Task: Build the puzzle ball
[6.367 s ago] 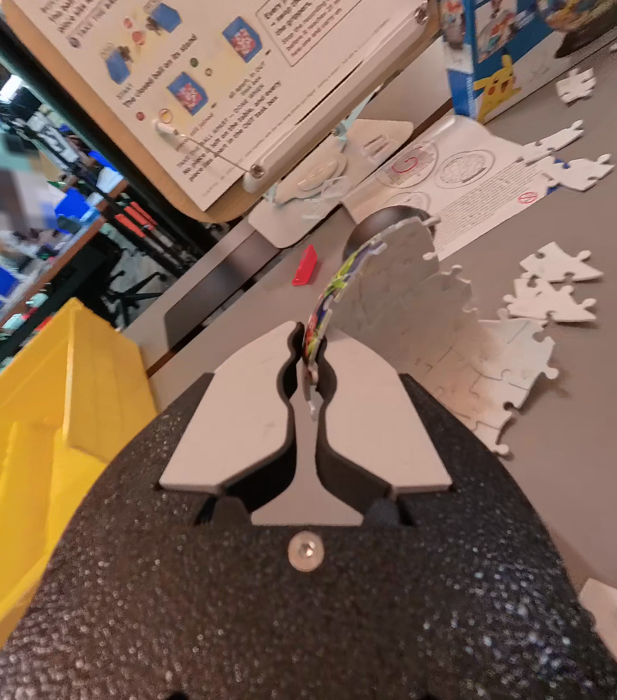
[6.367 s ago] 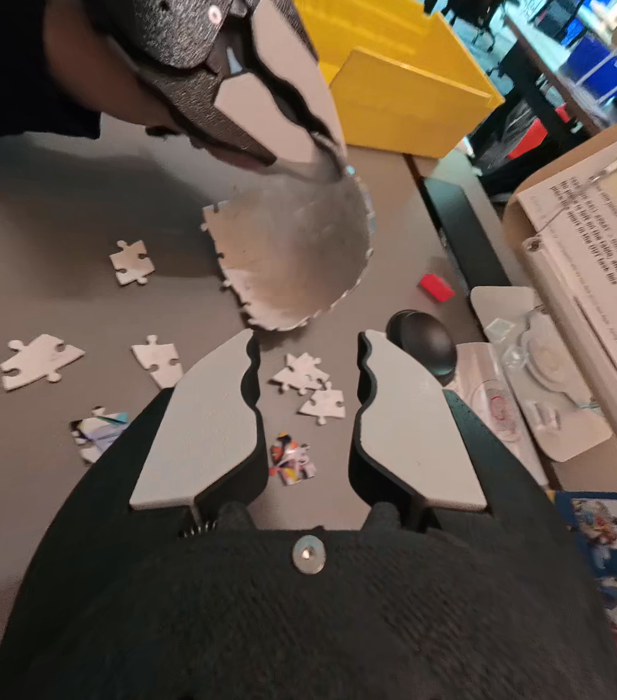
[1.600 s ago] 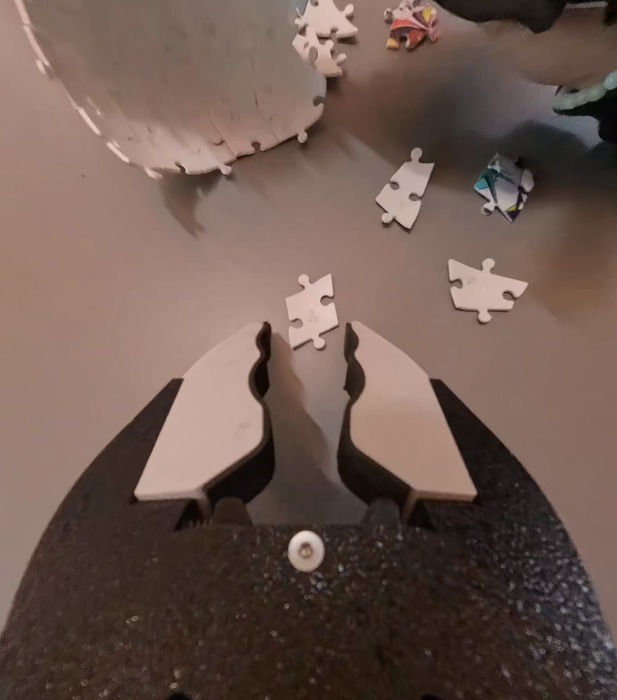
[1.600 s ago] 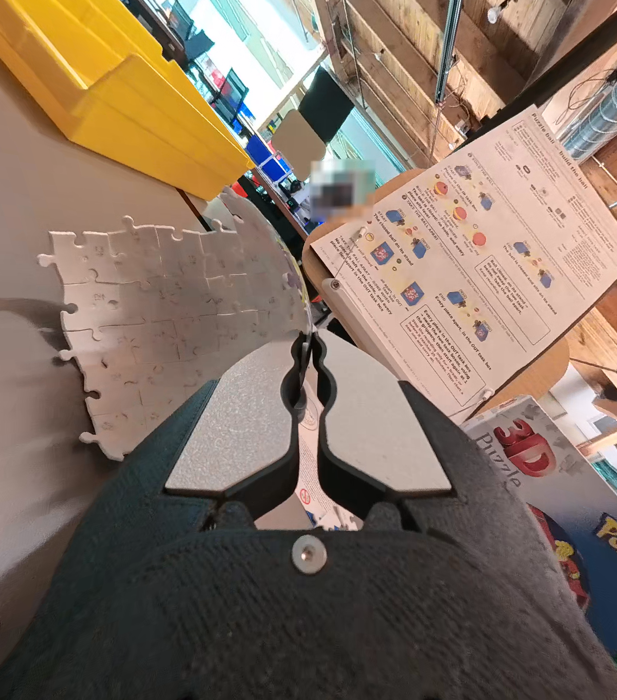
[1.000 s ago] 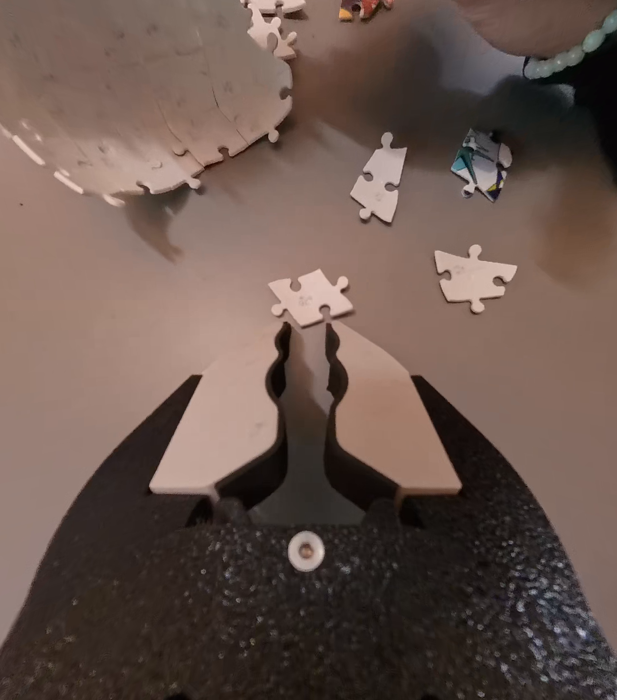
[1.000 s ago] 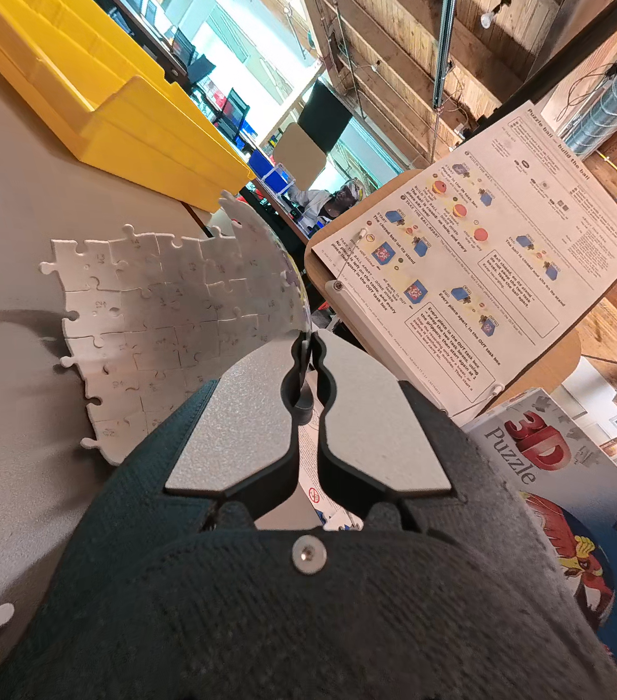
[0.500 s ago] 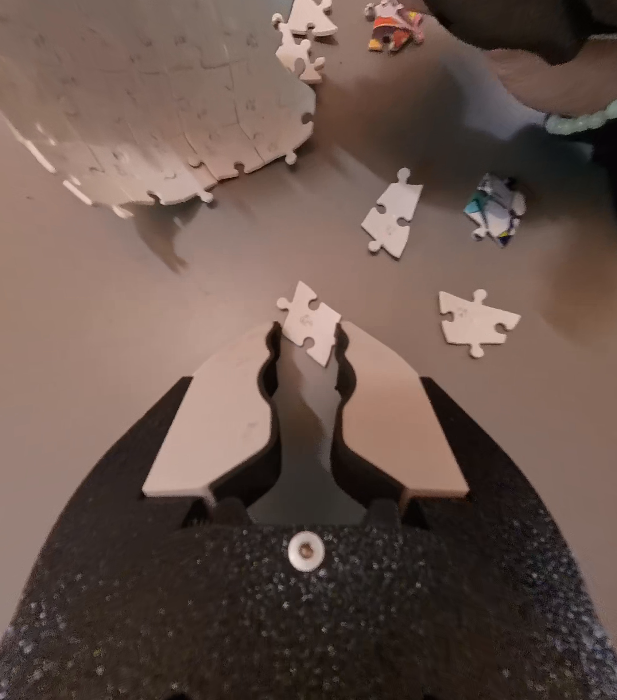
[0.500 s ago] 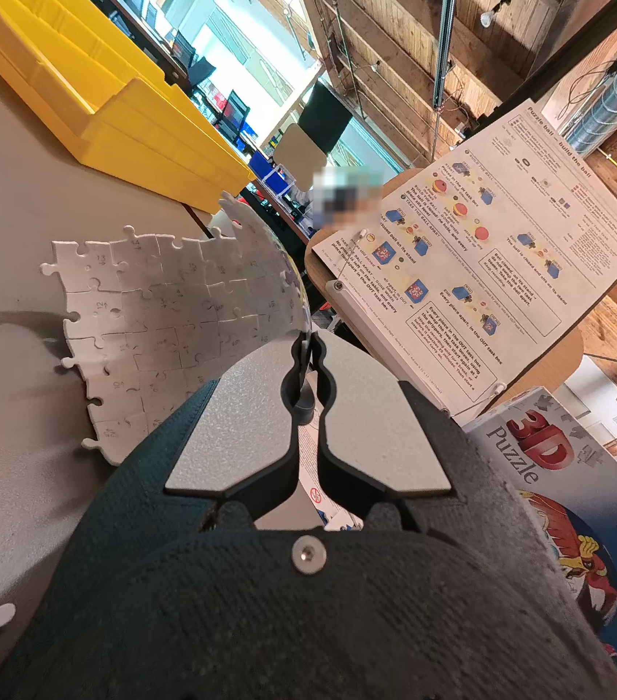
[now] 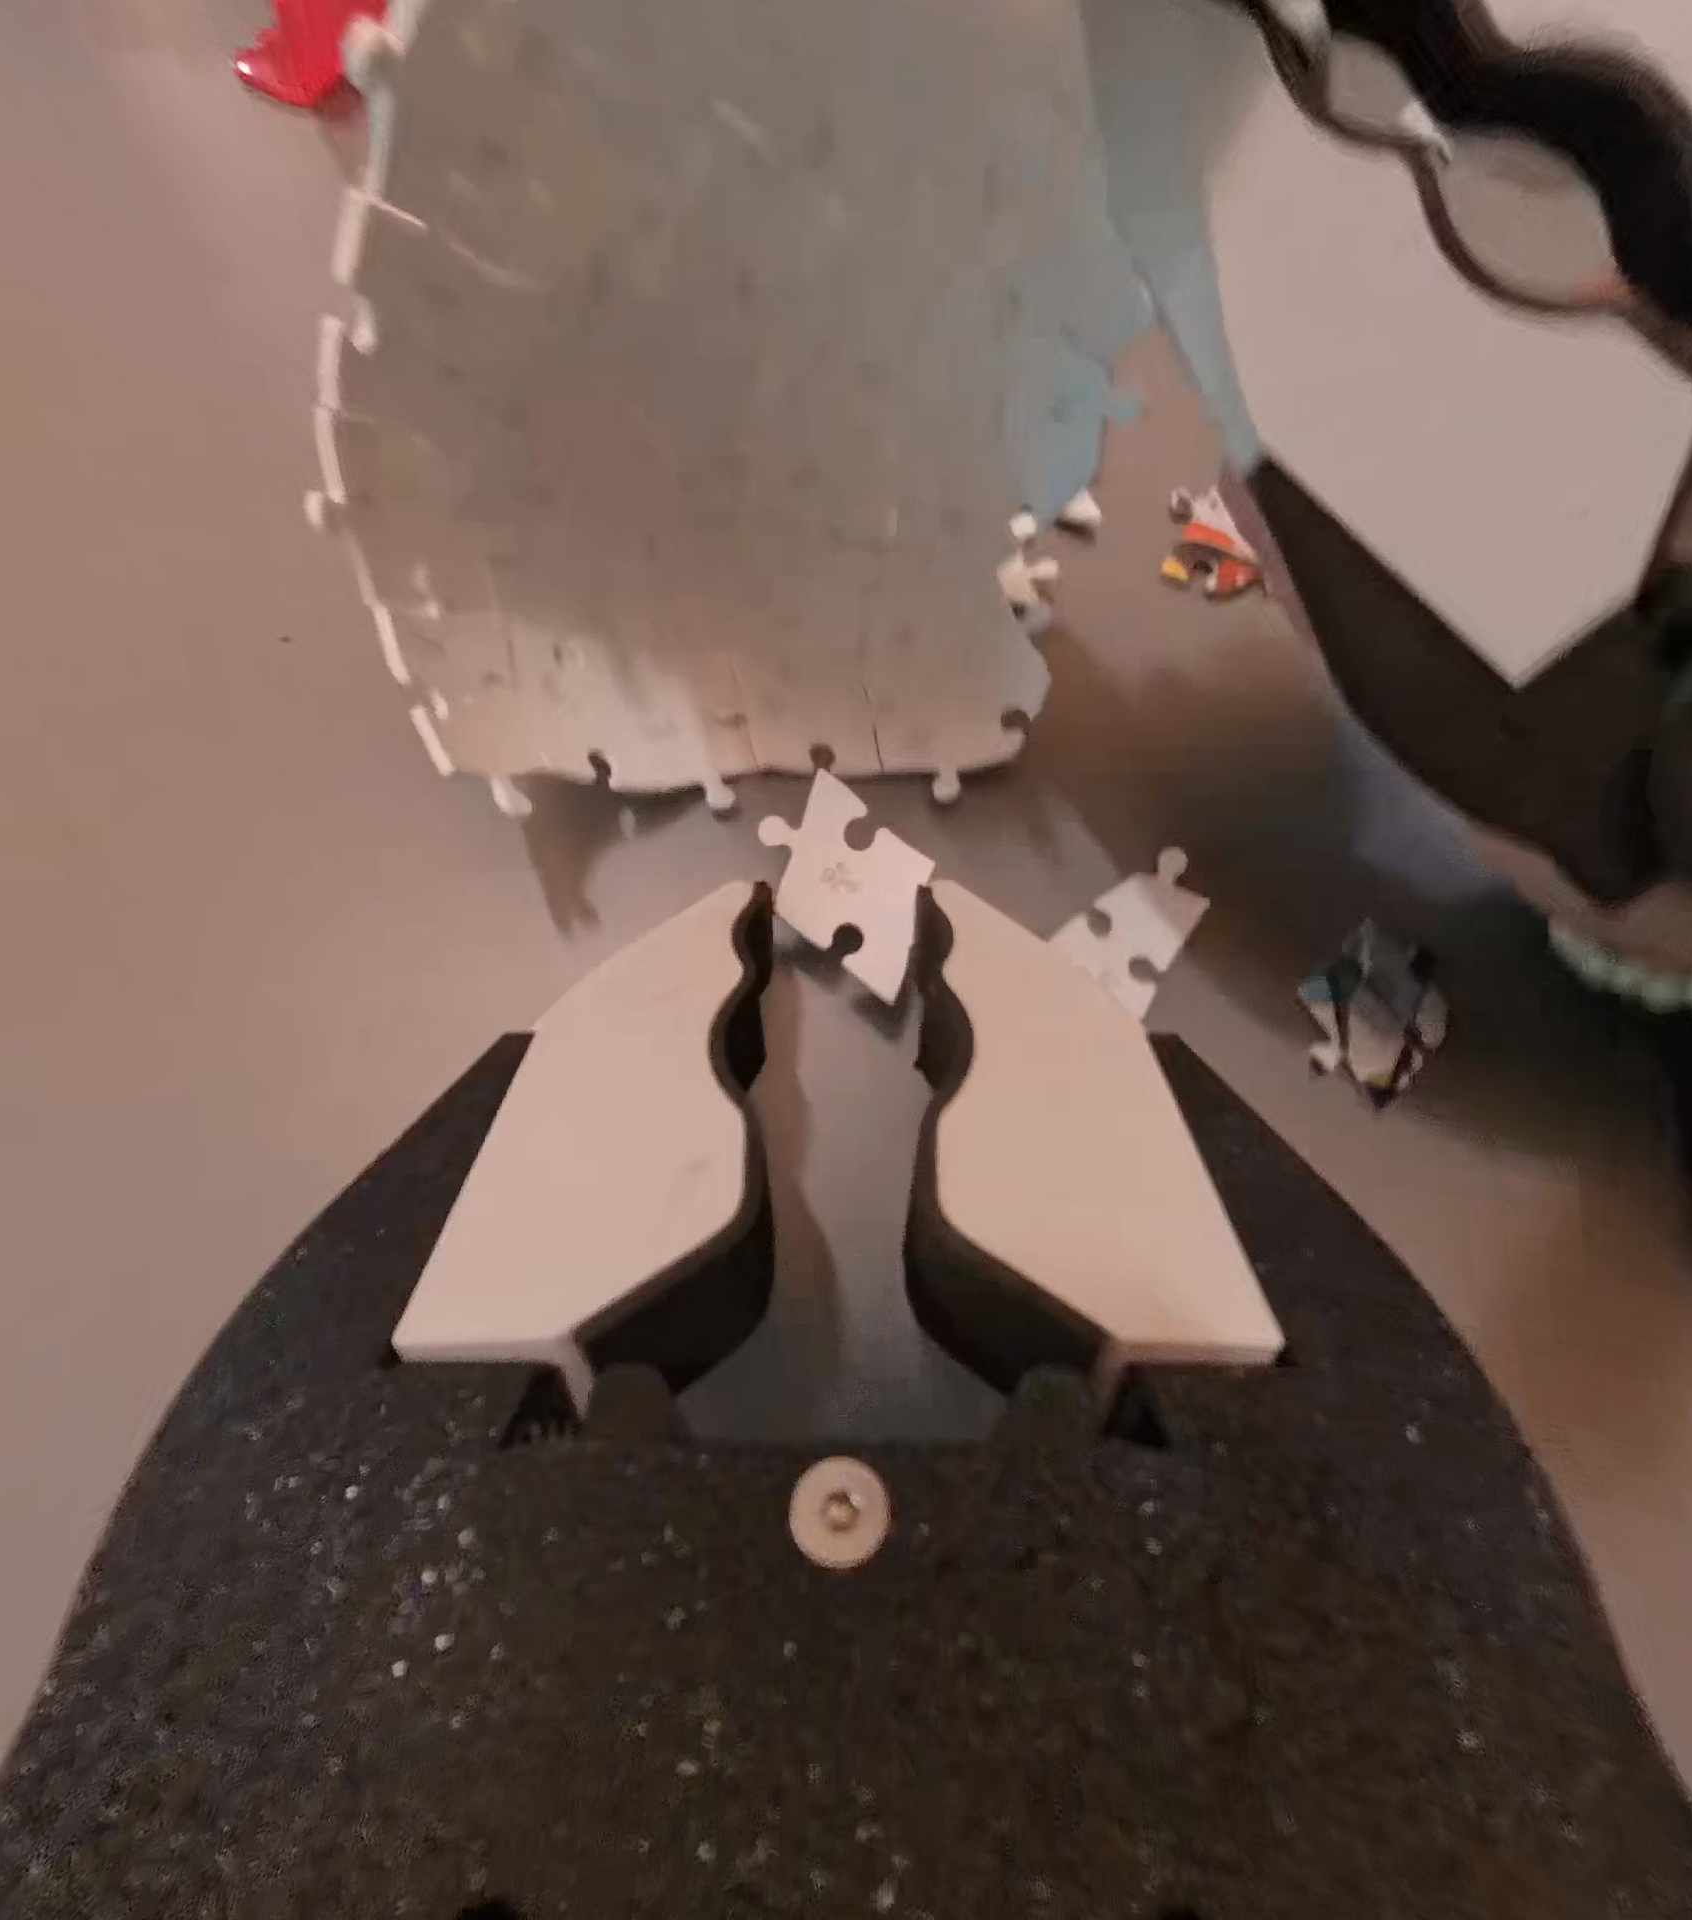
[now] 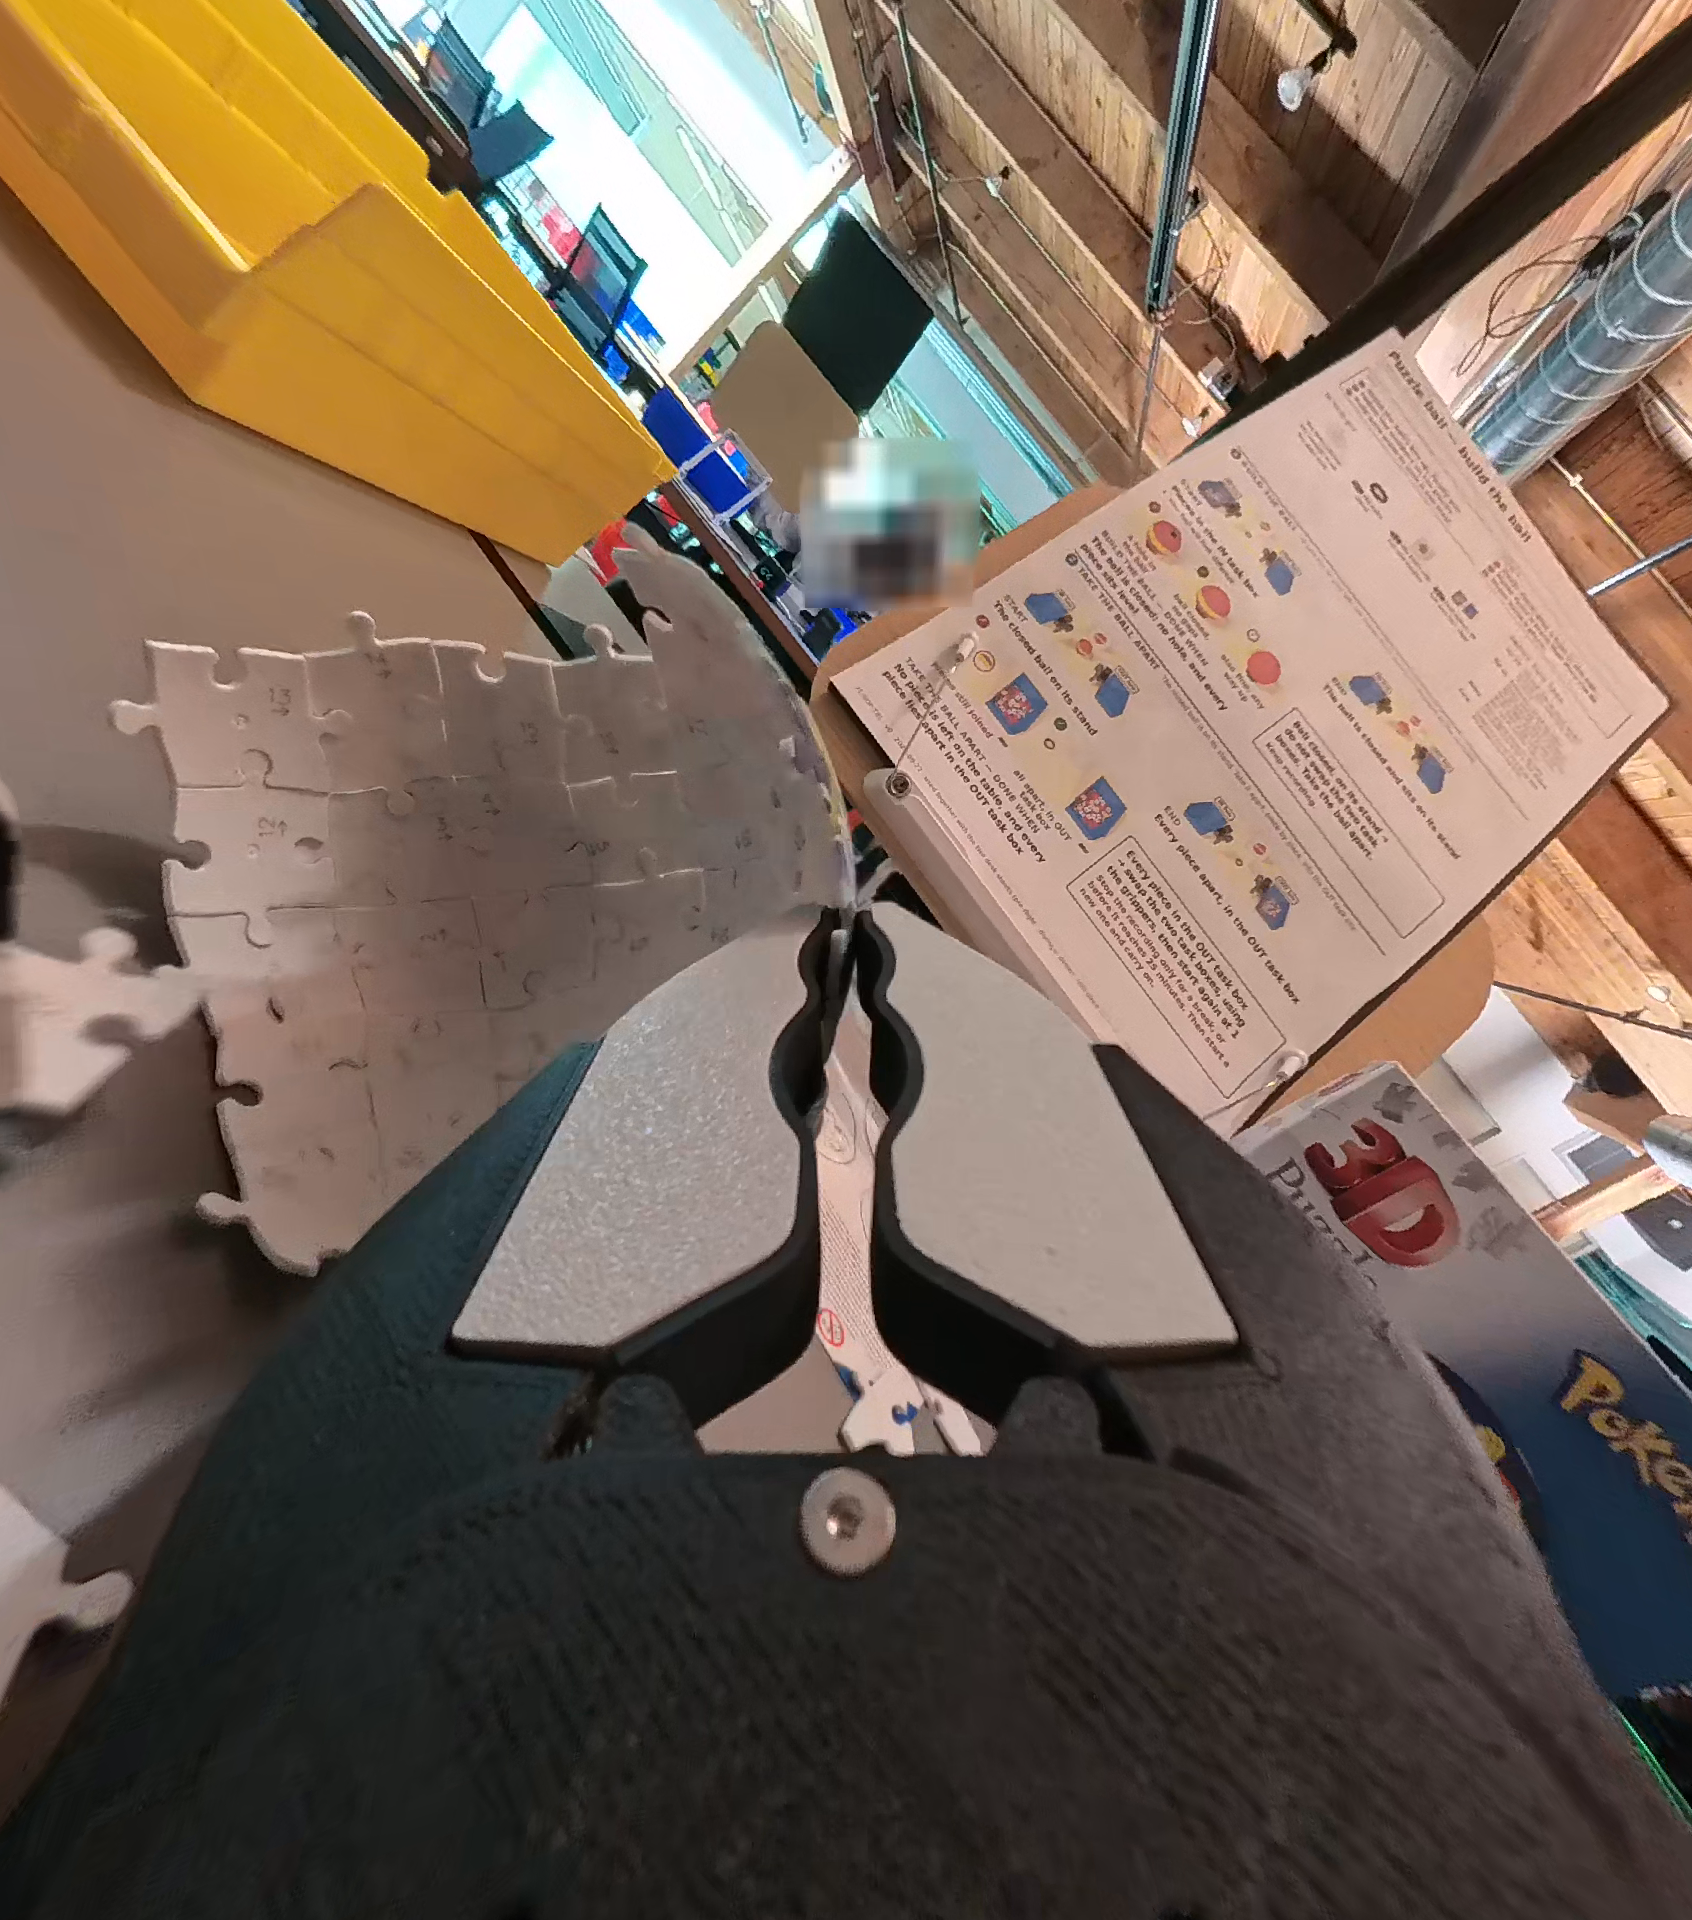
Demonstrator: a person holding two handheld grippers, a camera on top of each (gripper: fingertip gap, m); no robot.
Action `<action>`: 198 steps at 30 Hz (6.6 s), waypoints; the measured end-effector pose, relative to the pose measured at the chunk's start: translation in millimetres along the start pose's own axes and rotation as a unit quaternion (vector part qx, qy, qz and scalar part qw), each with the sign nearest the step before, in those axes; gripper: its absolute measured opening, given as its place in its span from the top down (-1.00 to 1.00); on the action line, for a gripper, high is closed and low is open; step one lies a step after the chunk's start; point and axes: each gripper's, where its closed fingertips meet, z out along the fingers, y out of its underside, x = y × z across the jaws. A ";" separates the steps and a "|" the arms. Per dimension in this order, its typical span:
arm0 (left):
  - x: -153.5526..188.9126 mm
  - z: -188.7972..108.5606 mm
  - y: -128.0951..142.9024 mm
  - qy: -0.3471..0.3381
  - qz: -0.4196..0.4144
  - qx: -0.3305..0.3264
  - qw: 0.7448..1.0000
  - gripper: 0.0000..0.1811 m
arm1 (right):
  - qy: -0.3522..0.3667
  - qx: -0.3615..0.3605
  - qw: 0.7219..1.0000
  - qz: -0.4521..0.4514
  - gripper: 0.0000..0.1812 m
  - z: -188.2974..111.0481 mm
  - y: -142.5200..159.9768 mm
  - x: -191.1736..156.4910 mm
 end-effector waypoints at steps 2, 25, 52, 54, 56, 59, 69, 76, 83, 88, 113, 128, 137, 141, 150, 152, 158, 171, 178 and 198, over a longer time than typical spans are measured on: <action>1.0 5.1 -3.2 -0.001 -0.021 -0.008 1.000 0.73 | 0.010 -0.007 1.000 -0.001 0.97 -3.5 -0.2 0.1; 17.6 10.7 -10.0 -0.013 0.029 0.004 0.999 0.76 | 0.001 -0.016 0.999 0.035 0.93 -19.1 1.0 -5.7; 14.2 2.3 6.9 0.032 0.019 -0.038 0.999 0.81 | 0.000 -0.011 1.000 0.021 0.93 -20.5 -3.3 -8.0; -8.7 -11.8 -18.6 -0.029 0.052 0.033 0.998 0.82 | 0.000 -0.012 1.000 0.021 0.93 -20.3 -2.4 -7.9; -32.7 -32.6 -52.0 -0.105 0.111 0.117 0.981 0.78 | 0.001 -0.012 1.000 0.023 0.93 -20.0 -2.1 -7.8; -42.9 -40.6 -78.7 -0.128 0.208 0.159 0.957 0.66 | 0.001 -0.010 1.000 0.022 0.93 -19.6 -3.0 -7.6; -30.3 3.1 -97.8 -0.027 0.419 0.152 0.895 0.67 | 0.003 -0.004 1.000 0.012 0.94 -19.9 -5.3 -8.0; -32.6 8.6 -111.4 -0.073 0.491 0.194 0.846 0.90 | -0.011 0.007 1.000 0.020 0.79 -20.8 -7.4 -10.0; -22.3 2.3 -118.8 -0.103 0.556 0.259 0.783 0.91 | -0.018 0.039 0.999 0.018 0.56 -19.3 -8.1 3.5; -18.8 2.5 -123.4 -0.136 0.587 0.290 0.744 0.89 | -0.042 0.077 0.995 -0.051 0.66 -19.7 -8.7 -2.7; -11.5 2.5 -121.8 -0.120 0.572 0.333 0.740 0.92 | -0.017 0.069 0.997 -0.043 0.85 -25.6 -9.0 -2.6; -8.2 11.4 -127.4 -0.096 0.578 0.337 0.737 0.73 | -0.025 0.055 0.998 0.028 0.83 -21.4 0.6 2.3; -5.4 20.1 -131.6 -0.062 0.592 0.325 0.734 0.94 | -0.037 0.058 0.996 0.060 0.82 -20.4 2.8 3.2; -4.8 23.3 -132.9 -0.059 0.595 0.322 0.734 0.93 | -0.030 0.058 0.997 0.037 0.79 -19.9 6.0 6.8; -13.6 10.4 -137.4 -0.058 0.549 0.310 0.774 0.62 | -0.012 0.045 0.999 0.014 0.91 -17.7 12.5 14.1; -18.8 -3.3 -129.6 -0.054 0.508 0.305 0.804 0.62 | -0.009 0.041 0.999 0.017 0.91 -17.7 13.4 14.9; -22.1 -18.5 -68.0 -0.037 0.341 0.190 0.920 0.68 | -0.004 0.031 0.999 0.023 0.92 -16.1 16.0 16.5; -12.5 16.8 -40.1 -0.042 0.332 0.104 0.937 0.82 | 0.002 0.020 1.000 0.007 0.95 -4.6 18.7 18.3; -2.0 35.5 -36.0 -0.054 0.360 0.052 0.930 0.91 | -0.002 0.023 1.000 0.004 0.95 -4.7 14.9 16.4; -10.5 68.7 -44.4 -0.050 0.261 -0.049 0.963 1.00 | -0.022 0.038 0.997 0.058 0.92 -1.4 16.9 16.9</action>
